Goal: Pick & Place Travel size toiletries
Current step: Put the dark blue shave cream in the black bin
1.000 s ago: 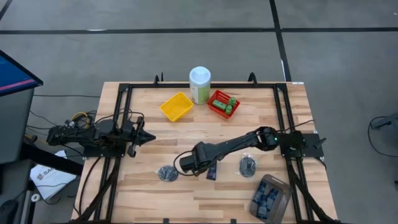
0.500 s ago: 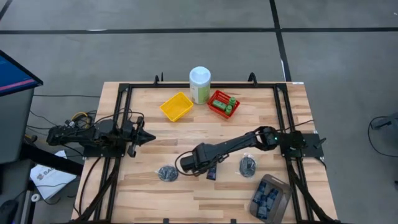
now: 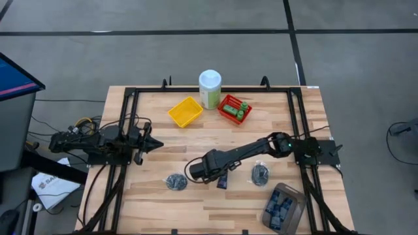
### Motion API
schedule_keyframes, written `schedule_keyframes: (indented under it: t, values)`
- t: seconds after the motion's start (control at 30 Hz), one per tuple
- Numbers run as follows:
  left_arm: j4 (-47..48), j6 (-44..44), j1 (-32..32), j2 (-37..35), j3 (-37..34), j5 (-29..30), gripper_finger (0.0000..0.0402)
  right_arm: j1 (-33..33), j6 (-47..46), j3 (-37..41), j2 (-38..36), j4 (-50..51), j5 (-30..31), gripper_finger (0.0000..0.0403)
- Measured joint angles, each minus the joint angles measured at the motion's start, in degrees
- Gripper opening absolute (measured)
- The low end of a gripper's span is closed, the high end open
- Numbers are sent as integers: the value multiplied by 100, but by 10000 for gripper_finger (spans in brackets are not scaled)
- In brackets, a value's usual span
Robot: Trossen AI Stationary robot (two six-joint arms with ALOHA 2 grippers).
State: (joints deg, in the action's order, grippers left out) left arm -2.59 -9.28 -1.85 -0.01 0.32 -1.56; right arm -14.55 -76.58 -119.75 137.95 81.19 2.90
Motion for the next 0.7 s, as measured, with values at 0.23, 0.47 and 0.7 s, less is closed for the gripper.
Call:
schedule_keyframes:
  t: [0.23,0.47,0.7]
  values:
    - [0,0,0,0,0,0,11,-24,-67,593,-11,-387,-400,265]
    - [-1,0,0,0,0,-2,11,-39,-61,654,-27,-679,-577,260]
    - [-2,0,0,0,0,-2,11,-17,783,700,-31,-1065,-845,204]
